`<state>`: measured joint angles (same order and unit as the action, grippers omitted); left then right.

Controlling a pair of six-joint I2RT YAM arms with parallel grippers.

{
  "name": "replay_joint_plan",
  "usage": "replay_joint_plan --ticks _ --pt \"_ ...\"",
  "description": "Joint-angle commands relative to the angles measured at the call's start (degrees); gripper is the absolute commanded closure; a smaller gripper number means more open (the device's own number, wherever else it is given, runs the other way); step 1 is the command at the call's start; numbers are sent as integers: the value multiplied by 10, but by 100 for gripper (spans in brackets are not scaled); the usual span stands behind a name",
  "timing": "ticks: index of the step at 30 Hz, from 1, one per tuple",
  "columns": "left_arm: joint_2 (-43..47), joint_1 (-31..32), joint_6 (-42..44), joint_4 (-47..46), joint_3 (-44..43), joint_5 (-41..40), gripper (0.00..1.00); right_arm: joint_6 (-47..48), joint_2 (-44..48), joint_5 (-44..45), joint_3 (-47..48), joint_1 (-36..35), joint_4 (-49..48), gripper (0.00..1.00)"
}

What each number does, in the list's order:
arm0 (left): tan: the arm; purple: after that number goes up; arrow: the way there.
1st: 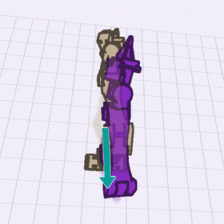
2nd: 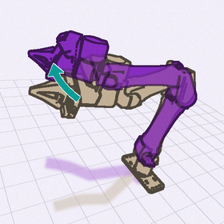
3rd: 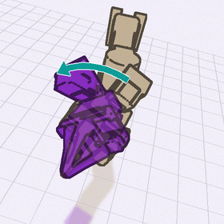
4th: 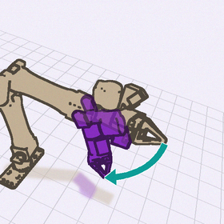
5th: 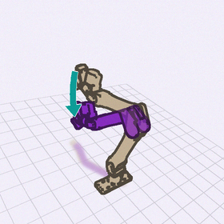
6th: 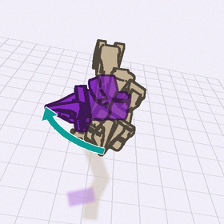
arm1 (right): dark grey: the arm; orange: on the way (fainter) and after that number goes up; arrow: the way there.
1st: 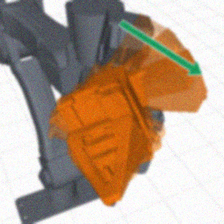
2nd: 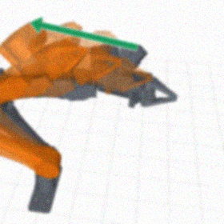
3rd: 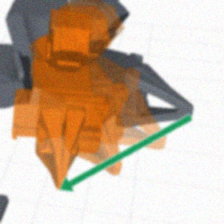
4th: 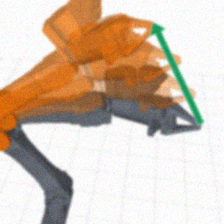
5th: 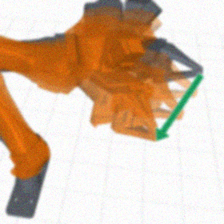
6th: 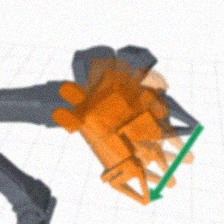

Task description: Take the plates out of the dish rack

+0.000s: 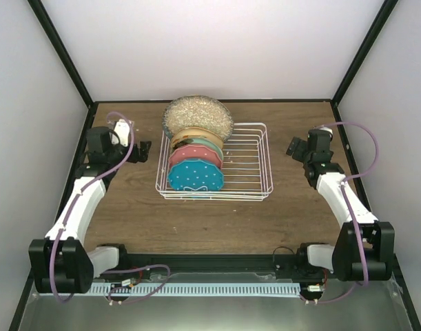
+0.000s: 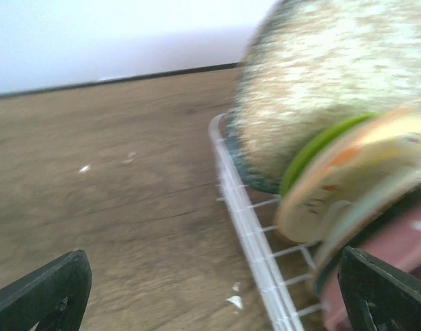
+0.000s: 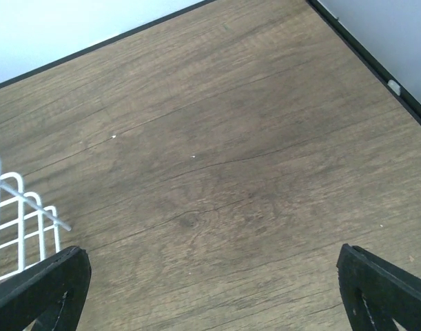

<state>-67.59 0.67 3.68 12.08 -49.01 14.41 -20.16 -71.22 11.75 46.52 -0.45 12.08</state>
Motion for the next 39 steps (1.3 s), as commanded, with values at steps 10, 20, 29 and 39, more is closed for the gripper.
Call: replay_joint_plan --ticks 10,20,29,39 --pt "43 8 366 261 -98 324 5 58 16 -133 17 5 -9 0" --pt "-42 74 499 315 -132 325 26 64 37 -155 15 5 6 0" --pt "-114 116 527 269 -141 285 38 47 66 -157 -4 5 12 0" --pt "-154 129 536 241 -143 275 54 43 73 -154 -3 5 16 0"
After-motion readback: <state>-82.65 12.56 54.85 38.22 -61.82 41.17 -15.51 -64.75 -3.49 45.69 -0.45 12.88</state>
